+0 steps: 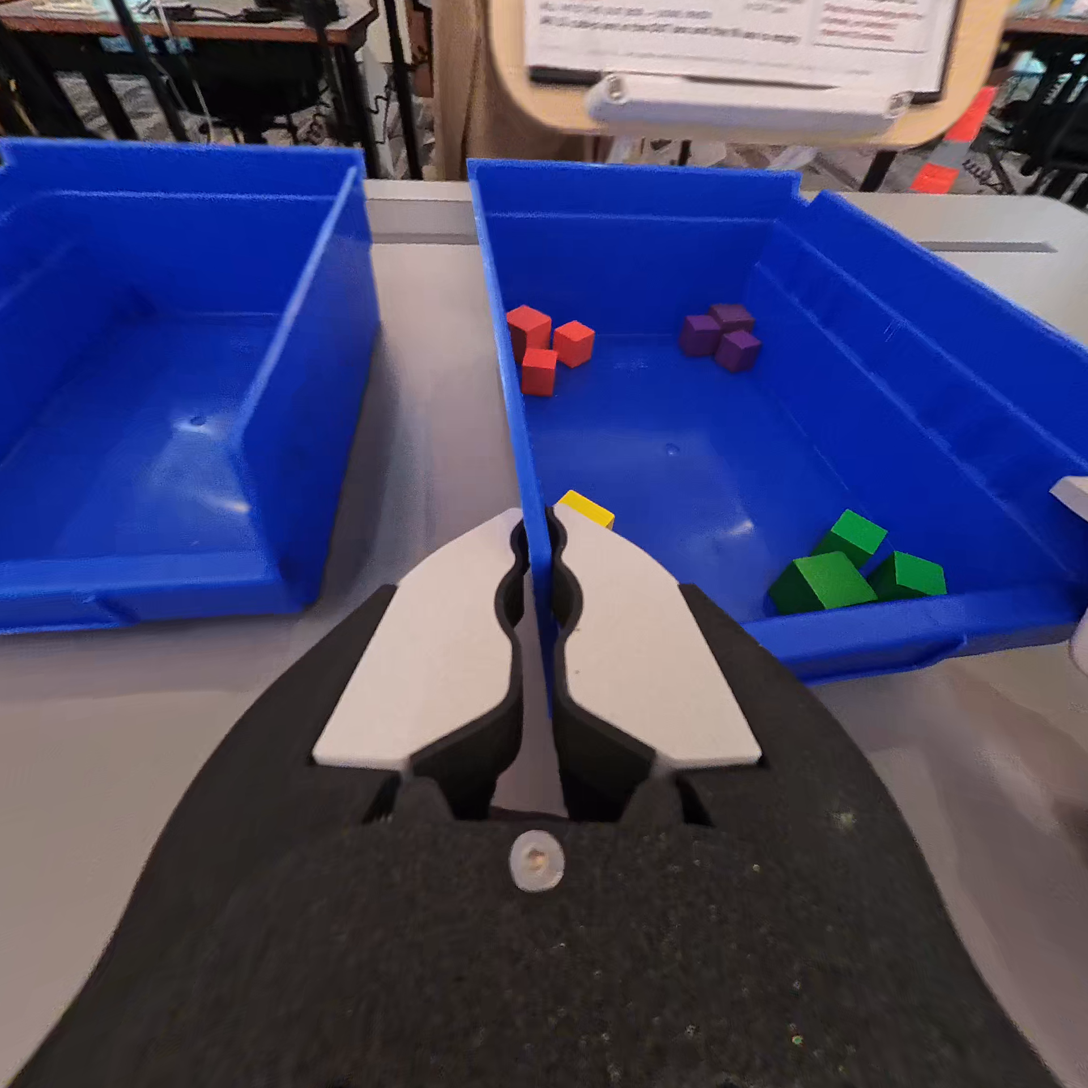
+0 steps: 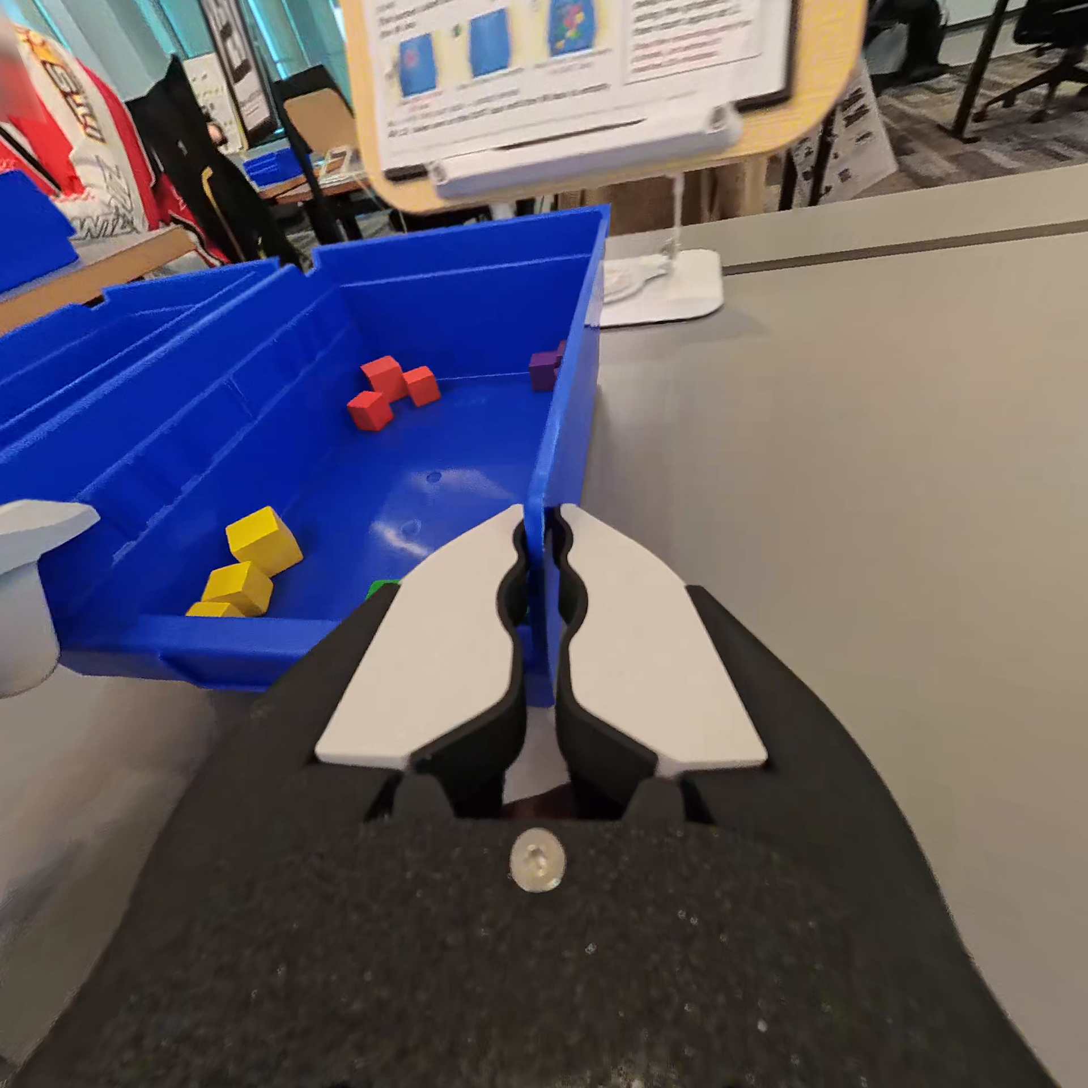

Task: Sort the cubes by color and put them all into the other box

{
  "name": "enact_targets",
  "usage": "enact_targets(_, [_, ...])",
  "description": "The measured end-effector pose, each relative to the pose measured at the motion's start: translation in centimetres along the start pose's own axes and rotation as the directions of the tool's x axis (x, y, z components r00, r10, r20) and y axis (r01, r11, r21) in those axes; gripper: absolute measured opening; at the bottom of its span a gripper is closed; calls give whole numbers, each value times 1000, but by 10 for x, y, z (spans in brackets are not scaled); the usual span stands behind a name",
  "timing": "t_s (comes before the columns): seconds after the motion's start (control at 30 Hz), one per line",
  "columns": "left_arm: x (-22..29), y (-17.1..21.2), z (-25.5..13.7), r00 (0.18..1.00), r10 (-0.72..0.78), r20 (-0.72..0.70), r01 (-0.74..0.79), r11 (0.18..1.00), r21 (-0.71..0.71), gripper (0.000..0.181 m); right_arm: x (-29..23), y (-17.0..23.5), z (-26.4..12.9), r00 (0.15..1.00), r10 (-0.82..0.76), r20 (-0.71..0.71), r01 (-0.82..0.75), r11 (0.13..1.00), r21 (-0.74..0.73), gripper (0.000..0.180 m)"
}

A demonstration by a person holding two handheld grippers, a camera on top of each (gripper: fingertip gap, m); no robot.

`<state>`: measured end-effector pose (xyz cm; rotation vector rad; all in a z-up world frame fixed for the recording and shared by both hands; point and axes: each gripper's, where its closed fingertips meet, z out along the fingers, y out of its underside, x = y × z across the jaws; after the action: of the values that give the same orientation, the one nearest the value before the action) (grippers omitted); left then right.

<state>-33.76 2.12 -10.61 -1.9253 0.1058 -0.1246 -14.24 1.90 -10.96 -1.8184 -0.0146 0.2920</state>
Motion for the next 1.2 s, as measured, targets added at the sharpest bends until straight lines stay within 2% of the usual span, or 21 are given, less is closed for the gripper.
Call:
enact_targets(0.2, [-35,11,6,999,2,33,-2,1000,-3,5,-32,8,23,998,-34,55,36,998,-42,5])
enact_targets(0.23, [-35,12,6,999,31,28,-31,999,-12,11,-34,10,26,997,-36,74,41,997,-65,6])
enact_targets(0.27, [-33,14,5,998,60,13,-60,998,-30,28,-37,12,28,993,-17,113,27,996,-87,12])
enact_targets(0.3, [-32,18,2,997,73,1,-73,996,-54,55,-41,13,28,986,16,163,1,994,-105,22])
enact_targets(0.33, [-31,21,-4,997,76,-13,-77,994,-73,70,-43,15,26,979,53,198,-27,991,-130,37])
enact_targets(0.43, [-33,19,-43,996,51,-74,-55,997,-48,64,-42,19,9,959,58,277,-13,987,-160,61])
enact_targets(0.5, [-51,14,-72,996,51,-71,-53,998,-24,56,-39,13,-10,943,29,331,4,995,-97,61])
enact_targets(0.57, [-96,8,-89,996,75,39,-75,997,-6,43,-36,0,-26,924,10,381,-6,1000,-11,58])
enact_targets(0.63, [-160,-2,-91,978,69,196,-75,997,21,41,-36,-9,-37,908,-21,420,11,1000,26,58])
enact_targets(0.77, [-251,4,-52,964,-3,266,30,995,-97,61,-44,-23,-47,882,-53,468,34,998,48,54])
enact_targets(0.93, [-294,2,7,967,-58,249,94,987,-134,62,-55,-11,-41,854,2,520,9,1000,-19,50])
enact_targets(1.03, [-293,-4,30,974,-111,199,134,985,-108,44,-64,3,-37,829,78,554,-27,995,-101,47])
enact_targets(1.07, [-295,-7,33,970,-133,202,154,984,-92,34,-70,6,-38,814,102,571,-37,991,-125,46])
enact_targets(1.1, [-297,-7,33,966,-151,209,173,981,-90,15,-78,10,-39,799,120,590,-39,988,-148,45])
enact_targets(1.13, [-295,-6,32,968,-171,183,191,977,-96,7,-87,13,-41,782,127,610,-34,986,-163,45])
enact_targets(1.2, [-289,-4,27,970,-199,139,214,971,-103,3,-107,22,-44,759,112,641,4,984,-176,45])
